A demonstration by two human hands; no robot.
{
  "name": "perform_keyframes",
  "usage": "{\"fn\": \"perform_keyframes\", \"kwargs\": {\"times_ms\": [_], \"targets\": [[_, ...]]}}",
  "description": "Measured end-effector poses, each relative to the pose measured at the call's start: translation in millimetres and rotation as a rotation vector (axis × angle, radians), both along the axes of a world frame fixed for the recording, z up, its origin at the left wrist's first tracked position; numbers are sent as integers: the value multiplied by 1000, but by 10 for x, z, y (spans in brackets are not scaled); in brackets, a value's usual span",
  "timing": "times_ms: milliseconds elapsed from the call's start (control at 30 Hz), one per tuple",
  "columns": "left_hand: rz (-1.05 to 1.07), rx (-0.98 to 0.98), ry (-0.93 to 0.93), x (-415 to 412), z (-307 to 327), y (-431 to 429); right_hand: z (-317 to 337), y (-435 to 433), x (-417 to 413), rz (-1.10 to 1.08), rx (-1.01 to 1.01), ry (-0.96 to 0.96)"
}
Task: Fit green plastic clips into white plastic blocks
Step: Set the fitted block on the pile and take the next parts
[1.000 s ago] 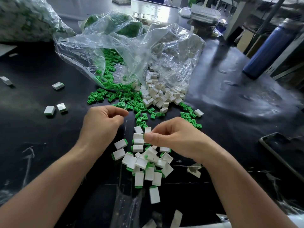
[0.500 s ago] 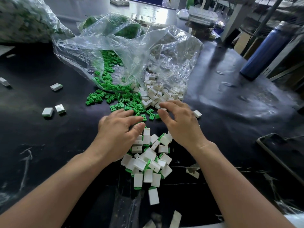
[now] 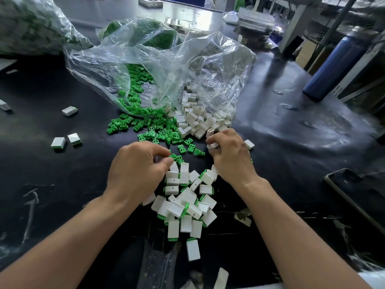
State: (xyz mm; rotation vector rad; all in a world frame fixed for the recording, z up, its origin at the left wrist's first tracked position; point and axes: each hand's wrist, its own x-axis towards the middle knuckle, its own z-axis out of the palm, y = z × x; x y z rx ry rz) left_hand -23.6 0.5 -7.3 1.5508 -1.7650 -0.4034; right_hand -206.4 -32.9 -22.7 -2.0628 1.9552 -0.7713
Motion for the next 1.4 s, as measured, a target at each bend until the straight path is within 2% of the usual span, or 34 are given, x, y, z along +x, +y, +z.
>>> {"fn": "perform_keyframes", "kwargs": {"times_ms": [133,200,267,367,467,600,700,800,967,1133,1267,1400], "targets": [[56,-22,120,3,44,-7,13,-5,-2,-15,-5,16],[53,-1,221,13,70,-11,62,8,4,-20,-16,-38],[21,76,374,11,113,7,139,42,11,-20,-47,-148],[-101,247,737,-16,213,56,266,146,84,22,-111,-291],[-211,384,930,-27,266,93,319,288,216,133,-167,-309],[-256,454,1003,-34,263,116,312,388,319,270,-261,-288],[-291,473,979,-42,263,130,308,428,344,326,-308,-315],[-274,485,969,-33,250,112,314,453,349,353,-322,-355],[-280,549,1054,-6,255,86,329,471,352,401,-298,-423],[-289,584,1138,-23,260,99,320,458,355,392,-364,-435],[-283,597,1214,-11,275,79,314,453,344,352,-268,-562],[-236,585,1152,-21,269,72,307,452,330,344,-135,-677]]}}
